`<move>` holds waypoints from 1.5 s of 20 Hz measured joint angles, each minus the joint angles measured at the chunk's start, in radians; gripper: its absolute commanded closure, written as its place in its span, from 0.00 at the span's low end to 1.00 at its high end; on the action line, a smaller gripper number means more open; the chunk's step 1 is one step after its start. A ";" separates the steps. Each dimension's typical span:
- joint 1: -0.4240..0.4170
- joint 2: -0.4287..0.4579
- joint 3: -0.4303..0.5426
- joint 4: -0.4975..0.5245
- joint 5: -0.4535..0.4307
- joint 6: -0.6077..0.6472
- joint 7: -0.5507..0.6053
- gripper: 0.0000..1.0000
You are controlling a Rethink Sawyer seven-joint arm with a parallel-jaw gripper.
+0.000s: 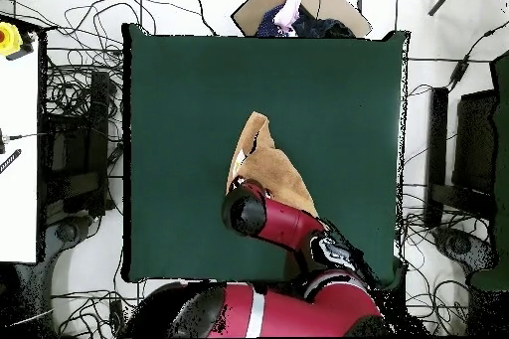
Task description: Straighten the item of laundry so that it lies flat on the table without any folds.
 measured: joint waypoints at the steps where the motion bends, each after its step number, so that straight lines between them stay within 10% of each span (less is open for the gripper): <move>1: 0.003 0.007 0.000 0.000 0.000 -0.011 0.000 1.00; 20: 0.024 0.044 -0.006 0.001 0.000 -0.091 0.000 1.00; 21: 0.027 0.044 -0.008 0.001 0.000 -0.093 0.000 0.00; 30: 0.063 0.046 -0.036 -0.003 0.002 -0.114 0.000 0.00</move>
